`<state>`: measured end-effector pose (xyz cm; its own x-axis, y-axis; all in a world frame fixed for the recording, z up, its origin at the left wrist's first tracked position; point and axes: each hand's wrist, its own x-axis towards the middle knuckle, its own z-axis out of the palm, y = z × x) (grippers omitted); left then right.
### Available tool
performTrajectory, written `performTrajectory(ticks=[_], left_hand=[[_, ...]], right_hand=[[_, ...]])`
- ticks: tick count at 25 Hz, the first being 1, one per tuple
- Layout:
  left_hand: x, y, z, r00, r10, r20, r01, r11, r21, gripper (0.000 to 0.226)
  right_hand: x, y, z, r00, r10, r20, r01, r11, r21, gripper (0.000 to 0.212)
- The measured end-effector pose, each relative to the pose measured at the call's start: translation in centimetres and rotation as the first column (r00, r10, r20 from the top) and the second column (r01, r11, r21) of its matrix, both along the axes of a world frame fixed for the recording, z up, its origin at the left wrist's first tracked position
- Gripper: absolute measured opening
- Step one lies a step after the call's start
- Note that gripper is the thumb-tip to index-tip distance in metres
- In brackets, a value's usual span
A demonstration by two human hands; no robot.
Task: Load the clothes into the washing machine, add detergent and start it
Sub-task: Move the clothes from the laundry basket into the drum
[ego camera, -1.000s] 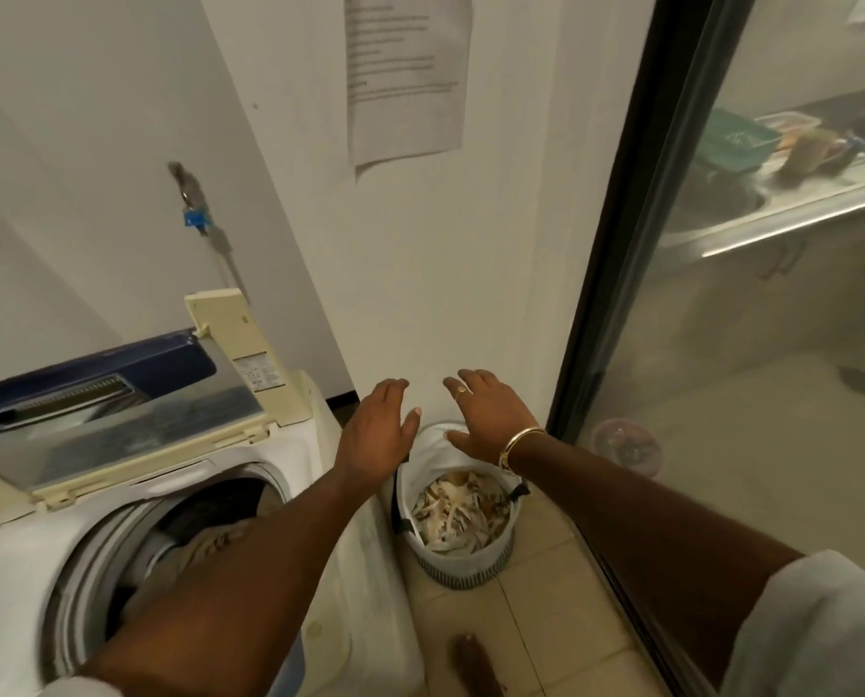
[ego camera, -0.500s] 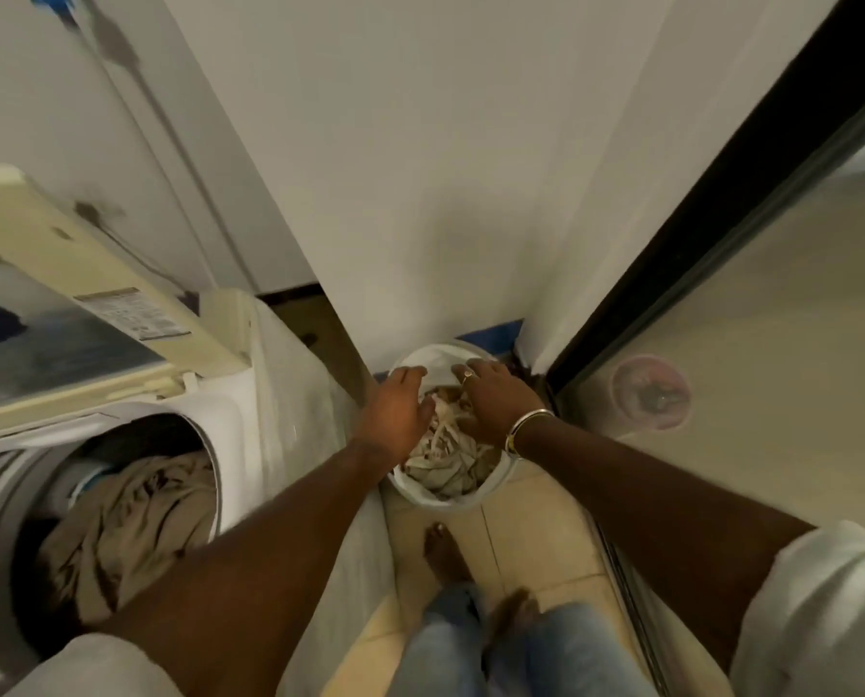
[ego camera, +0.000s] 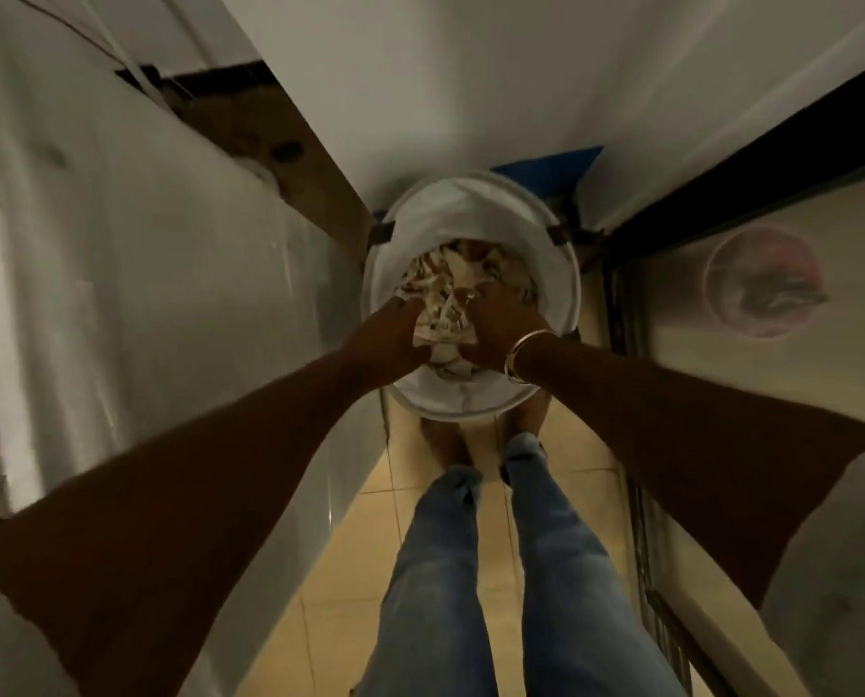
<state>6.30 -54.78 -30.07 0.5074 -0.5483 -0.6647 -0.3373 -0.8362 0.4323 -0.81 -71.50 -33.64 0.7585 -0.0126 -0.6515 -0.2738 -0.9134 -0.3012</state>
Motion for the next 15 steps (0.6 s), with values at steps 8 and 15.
performTrajectory(ticks=[8,15], left_hand=[[1.8,-2.7,-15.6,0.991,-0.085,-0.101,0.104,0.975,0.196,0.117],[1.7,-3.0,-26.5,0.979,-0.092,-0.184,0.156,0.915,0.371,0.153]], right_hand=[[2.1,-2.2,-13.5,0.985,0.096,-0.141,-0.101,0.994,-0.034,0.101],[3.4,-4.0,-23.0,0.934,0.091,-0.345,-0.109,0.993,-0.034,0.129]])
